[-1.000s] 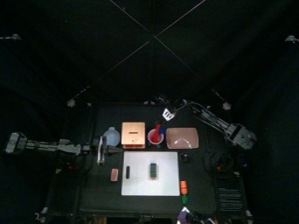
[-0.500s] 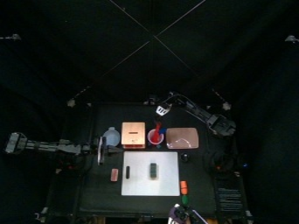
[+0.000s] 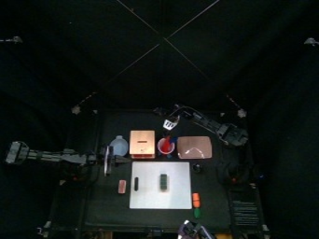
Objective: Cut the sushi into 4 pieces with the knife
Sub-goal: Pick up the knife at its handle with right hand
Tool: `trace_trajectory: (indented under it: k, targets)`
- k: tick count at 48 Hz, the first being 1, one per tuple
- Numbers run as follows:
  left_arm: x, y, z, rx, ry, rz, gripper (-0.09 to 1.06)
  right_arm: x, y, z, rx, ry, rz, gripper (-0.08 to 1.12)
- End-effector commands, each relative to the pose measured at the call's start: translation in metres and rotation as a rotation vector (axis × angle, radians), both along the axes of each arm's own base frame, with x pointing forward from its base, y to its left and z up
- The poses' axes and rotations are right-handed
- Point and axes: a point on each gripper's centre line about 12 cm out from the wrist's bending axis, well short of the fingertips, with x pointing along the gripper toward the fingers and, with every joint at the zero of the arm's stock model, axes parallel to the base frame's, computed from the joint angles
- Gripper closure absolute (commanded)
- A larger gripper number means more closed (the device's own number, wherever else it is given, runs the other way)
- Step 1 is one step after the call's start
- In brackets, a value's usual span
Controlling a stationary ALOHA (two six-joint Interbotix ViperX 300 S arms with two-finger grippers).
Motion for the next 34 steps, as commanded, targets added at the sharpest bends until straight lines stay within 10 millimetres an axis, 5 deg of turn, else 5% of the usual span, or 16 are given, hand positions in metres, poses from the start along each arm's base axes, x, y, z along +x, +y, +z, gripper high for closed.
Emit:
trace_trajectory:
  k: [1,10,27,34]
  targets:
    - [0.002,0.000,0.006,-0.001,-0.021,0.002,0.95,-0.001,0.000,0.012,-0.030,-0.017,0.006,0.02]
    - [0.002,0.000,0.006,0.000,-0.021,0.001,0.95,0.000,0.001,0.009,-0.032,-0.010,0.013,0.18]
    - [0.002,0.000,0.006,-0.001,-0.020,0.001,0.95,0.000,0.004,0.012,-0.030,0.003,0.031,0.73]
    - [0.002,0.000,0.006,0.000,-0.020,0.002,0.95,0.000,0.007,0.031,-0.042,-0.014,0.046,0.89]
